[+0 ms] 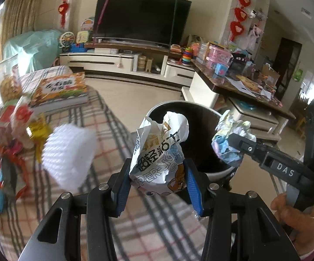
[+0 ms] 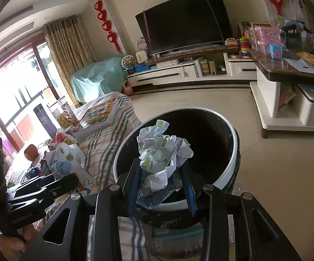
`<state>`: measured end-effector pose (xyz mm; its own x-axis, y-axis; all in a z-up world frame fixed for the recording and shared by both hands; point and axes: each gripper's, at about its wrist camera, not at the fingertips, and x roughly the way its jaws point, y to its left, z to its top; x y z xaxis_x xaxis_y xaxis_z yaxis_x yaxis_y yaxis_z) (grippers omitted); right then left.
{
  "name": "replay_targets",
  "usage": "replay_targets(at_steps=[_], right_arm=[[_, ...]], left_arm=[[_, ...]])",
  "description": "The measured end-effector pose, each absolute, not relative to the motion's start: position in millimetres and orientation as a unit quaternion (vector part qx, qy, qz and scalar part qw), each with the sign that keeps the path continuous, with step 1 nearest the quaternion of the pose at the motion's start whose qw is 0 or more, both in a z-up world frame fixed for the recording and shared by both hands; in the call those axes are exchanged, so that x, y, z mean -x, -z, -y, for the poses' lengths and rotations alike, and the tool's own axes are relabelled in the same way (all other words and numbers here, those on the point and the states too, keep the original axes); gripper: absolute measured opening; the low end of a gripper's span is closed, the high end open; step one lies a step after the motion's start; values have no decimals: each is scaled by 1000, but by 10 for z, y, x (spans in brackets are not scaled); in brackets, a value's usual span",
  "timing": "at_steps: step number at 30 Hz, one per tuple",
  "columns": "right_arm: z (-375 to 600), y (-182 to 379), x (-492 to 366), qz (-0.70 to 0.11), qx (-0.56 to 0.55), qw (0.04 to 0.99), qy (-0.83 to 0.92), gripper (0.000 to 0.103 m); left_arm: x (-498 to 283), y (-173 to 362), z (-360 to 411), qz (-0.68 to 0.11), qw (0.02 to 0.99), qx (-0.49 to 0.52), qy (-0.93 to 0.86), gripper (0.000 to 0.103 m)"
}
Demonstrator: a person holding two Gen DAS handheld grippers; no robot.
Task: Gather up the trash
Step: 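Carry both held items over the trash bin and open both tools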
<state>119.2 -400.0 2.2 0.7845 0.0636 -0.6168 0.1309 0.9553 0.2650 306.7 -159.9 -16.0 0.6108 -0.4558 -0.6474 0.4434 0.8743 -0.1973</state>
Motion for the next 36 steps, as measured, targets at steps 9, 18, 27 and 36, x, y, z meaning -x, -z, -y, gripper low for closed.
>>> replay_targets(at_steps=[9, 18, 27, 36], right_arm=[[4153, -4, -1348, -336, -148, 930, 24, 39], [4279, 21, -1420, -344, -153, 926, 28, 40], [4337, 41, -1492, -350, -154, 924, 28, 40], [4374, 21, -1480, -350, -163, 921, 42, 77]], left_arm=[[-3338, 180, 1894, -371, 890, -3, 266, 47], [-3456, 205, 2132, -375, 887, -13, 270, 47], [-3517, 254, 2261, -381, 885, -25, 266, 50], [-3413, 215, 2286, -382, 889, -28, 251, 79]])
